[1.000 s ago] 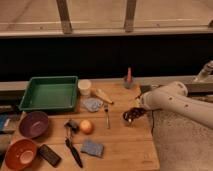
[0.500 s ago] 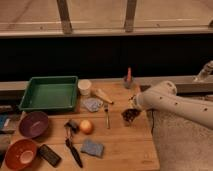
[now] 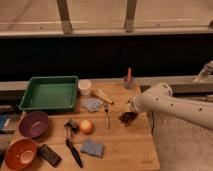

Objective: Place grapes in metal cup

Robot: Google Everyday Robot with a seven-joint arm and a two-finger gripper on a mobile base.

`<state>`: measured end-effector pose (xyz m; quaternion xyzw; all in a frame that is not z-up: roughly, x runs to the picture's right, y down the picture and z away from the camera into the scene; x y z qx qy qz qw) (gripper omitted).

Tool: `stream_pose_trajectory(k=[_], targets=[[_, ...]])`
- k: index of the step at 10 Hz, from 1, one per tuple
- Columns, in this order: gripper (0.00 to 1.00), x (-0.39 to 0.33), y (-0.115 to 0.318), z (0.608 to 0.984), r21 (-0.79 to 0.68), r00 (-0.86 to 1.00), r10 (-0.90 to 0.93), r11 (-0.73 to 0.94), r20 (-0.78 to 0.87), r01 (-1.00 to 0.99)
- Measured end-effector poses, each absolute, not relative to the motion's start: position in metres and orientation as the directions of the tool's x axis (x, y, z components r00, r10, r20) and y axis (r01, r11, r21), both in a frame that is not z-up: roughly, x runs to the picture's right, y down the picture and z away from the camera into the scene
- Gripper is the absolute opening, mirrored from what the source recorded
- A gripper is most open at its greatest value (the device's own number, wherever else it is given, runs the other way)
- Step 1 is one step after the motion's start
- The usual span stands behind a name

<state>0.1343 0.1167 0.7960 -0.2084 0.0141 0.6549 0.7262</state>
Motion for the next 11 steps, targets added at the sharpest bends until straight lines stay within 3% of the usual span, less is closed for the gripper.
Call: stream_pose_trajectory(k=[6, 11], targets=[[0.76, 0.128, 0.122, 0.794, -0.306, 0.166, 0.94, 0.071, -0.299, -0.949], [0.76, 0.145, 0.1, 0.758, -0.279, 0.12, 0.971, 0.06, -0.206, -0.958]])
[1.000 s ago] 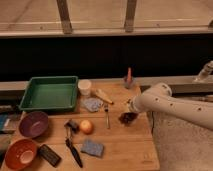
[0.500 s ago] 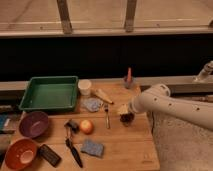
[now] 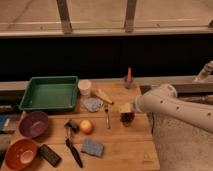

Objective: Place grapes in metal cup

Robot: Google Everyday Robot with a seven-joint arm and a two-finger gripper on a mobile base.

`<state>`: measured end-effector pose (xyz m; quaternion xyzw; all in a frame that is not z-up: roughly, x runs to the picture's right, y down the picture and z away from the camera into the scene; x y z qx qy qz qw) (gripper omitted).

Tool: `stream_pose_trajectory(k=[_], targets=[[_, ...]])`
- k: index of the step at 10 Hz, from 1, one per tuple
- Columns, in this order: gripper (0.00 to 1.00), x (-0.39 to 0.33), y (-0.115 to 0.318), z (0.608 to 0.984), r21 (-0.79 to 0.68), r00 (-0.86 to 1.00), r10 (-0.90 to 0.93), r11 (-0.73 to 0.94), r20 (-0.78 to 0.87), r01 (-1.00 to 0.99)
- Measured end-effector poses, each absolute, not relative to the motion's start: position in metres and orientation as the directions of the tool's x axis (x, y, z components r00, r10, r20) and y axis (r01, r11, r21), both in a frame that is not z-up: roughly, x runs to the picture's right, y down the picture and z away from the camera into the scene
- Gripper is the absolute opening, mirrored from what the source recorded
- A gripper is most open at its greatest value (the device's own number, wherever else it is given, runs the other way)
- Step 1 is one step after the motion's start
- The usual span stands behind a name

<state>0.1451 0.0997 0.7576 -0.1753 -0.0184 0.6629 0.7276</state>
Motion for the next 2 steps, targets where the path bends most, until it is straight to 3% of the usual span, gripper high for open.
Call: stream_pose_trajectory(k=[2], targets=[[0.76, 0.1459, 0.0985, 0.7558, -0.277, 0.121, 0.973, 0.062, -0.199, -0.959]])
